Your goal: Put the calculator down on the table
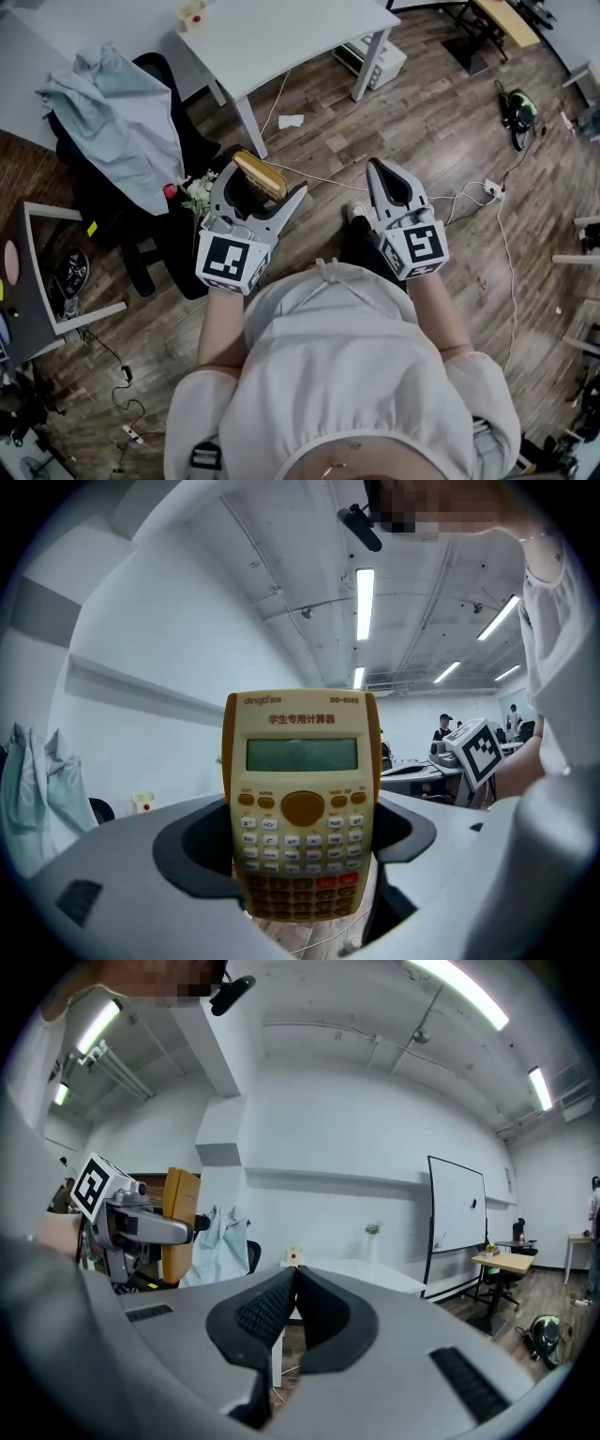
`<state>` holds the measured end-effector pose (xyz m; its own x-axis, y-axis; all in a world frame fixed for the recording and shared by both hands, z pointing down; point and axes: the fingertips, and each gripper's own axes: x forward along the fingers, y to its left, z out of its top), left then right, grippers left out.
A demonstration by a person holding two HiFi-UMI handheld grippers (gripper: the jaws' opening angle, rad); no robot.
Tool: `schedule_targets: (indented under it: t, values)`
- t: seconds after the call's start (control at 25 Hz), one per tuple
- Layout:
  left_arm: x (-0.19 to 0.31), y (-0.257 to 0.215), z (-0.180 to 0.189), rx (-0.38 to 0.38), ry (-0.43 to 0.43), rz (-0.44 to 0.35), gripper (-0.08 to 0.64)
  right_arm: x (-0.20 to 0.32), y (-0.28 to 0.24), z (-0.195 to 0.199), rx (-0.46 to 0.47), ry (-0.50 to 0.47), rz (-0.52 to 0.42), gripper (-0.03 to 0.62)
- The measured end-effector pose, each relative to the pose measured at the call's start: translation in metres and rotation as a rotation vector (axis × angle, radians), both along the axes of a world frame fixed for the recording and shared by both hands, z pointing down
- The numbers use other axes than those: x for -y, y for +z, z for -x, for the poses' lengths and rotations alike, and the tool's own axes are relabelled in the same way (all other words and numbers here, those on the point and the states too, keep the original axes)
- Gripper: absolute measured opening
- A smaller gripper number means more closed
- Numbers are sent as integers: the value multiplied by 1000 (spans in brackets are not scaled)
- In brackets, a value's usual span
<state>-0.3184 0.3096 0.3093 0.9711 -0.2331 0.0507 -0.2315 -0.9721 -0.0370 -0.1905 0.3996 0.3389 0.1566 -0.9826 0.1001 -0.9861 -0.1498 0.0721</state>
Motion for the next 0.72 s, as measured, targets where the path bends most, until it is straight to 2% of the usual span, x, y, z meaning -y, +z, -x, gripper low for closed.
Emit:
schedule_targets:
  t: [0.12,0.32,0.72]
  values:
    - [19,6,-15,13,-42,-6,405,21,8,-23,1,-28,9,5]
    - [62,8,-59,16,-169,8,405,69,18,-76,11,-124,29,5]
    - [141,13,-205,49,-373,46,405,169,25,-248,50,-273,89,5]
